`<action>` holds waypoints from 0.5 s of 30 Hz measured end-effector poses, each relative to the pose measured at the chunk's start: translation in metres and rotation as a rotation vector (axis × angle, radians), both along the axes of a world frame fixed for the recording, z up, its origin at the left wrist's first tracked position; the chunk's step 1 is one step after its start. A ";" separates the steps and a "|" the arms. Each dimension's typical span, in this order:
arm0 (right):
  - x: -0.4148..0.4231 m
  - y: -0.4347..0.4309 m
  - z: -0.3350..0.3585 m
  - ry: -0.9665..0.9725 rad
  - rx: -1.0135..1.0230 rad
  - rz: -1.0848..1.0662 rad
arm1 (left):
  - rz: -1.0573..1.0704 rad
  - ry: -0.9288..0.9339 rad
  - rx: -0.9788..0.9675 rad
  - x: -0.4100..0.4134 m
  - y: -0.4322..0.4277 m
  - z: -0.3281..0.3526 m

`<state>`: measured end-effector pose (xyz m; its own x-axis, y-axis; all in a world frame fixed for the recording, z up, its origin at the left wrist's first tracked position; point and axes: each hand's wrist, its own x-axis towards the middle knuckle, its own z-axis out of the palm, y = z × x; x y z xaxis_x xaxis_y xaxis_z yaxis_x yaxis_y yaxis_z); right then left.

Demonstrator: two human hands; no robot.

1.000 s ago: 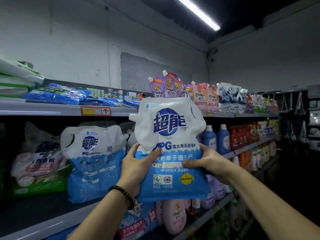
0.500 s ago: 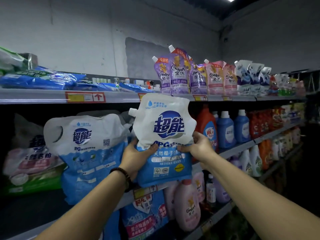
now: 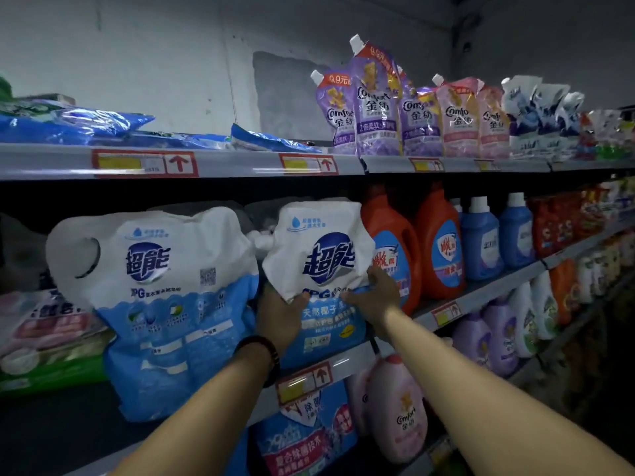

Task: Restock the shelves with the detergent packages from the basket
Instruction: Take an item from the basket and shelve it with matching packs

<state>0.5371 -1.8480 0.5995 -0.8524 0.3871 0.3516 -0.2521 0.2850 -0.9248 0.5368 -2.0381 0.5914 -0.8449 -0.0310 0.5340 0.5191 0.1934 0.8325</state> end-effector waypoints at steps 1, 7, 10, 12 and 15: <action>-0.003 0.003 -0.001 -0.013 0.005 0.002 | 0.014 -0.001 -0.004 -0.007 0.001 -0.004; -0.007 0.006 0.008 -0.061 0.141 -0.104 | 0.015 -0.046 -0.020 -0.014 0.007 0.006; 0.013 -0.023 -0.002 0.103 0.167 -0.322 | 0.045 -0.071 -0.048 -0.023 0.005 0.006; 0.029 -0.050 -0.017 0.327 0.344 -0.403 | 0.061 -0.075 -0.075 -0.032 0.002 0.005; 0.031 -0.083 -0.048 0.369 0.707 -0.315 | 0.072 -0.060 -0.098 -0.040 0.000 0.002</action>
